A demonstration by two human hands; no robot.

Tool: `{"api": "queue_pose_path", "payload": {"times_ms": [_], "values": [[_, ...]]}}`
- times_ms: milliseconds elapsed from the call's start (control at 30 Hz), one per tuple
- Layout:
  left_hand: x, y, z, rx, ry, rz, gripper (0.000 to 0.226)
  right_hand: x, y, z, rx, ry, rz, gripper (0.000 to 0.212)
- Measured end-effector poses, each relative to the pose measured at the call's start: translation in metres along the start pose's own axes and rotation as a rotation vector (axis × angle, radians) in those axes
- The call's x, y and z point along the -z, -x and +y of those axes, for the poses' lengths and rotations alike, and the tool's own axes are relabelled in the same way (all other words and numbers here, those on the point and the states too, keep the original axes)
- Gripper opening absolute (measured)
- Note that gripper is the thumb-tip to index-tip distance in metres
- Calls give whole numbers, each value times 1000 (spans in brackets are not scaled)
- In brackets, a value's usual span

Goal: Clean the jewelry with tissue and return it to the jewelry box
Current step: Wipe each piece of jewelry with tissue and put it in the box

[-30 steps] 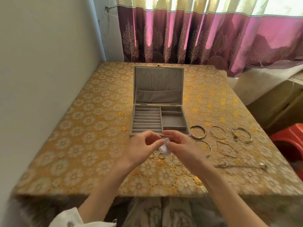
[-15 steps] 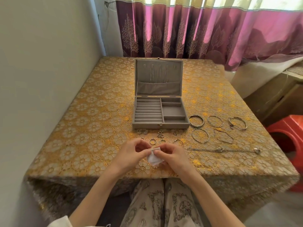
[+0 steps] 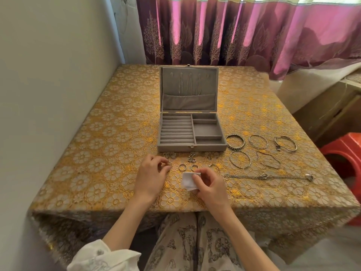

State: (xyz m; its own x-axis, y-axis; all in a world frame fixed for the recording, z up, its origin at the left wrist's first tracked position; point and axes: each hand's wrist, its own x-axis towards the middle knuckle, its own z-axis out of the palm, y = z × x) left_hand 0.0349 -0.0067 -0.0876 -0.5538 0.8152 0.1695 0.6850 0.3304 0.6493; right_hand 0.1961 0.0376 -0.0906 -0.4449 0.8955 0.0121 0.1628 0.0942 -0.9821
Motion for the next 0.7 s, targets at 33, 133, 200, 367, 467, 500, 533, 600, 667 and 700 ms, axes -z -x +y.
{"api": "queue_pose_path", "payload": {"times_ms": [33, 133, 200, 367, 467, 500, 533, 600, 667, 700], "values": [[1, 0, 0, -4, 31, 3, 17, -1, 0, 1, 14, 14, 13, 9], [7, 7, 5, -39, 159, -9, 8, -4, 1, 5, 30, 38, 69, 6], [9, 16, 13, -58, 259, -38, 10, -6, 1, 5, 34, 26, 117, 8], [-2, 34, 27, 27, 525, -115, 16, -9, 1, 4, 86, 46, 134, 16], [-9, 34, 26, 31, 523, -92, 17, -8, 0, 3, 108, 62, 84, 15], [-9, 34, 25, 37, 526, -76, 17, -8, 1, 1, 106, 29, 64, 18], [-10, 33, 24, 42, 535, -61, 17, -7, 2, -1, 87, -25, 45, 23], [-9, 33, 24, 44, 558, -45, 13, -3, 1, -5, 27, -113, 8, 29], [-9, 34, 25, 26, 563, -43, 12, 1, 0, -8, -7, -129, -46, 21], [-10, 34, 24, 15, 552, -42, 12, 2, -1, -8, -18, -130, -76, 15]]}}
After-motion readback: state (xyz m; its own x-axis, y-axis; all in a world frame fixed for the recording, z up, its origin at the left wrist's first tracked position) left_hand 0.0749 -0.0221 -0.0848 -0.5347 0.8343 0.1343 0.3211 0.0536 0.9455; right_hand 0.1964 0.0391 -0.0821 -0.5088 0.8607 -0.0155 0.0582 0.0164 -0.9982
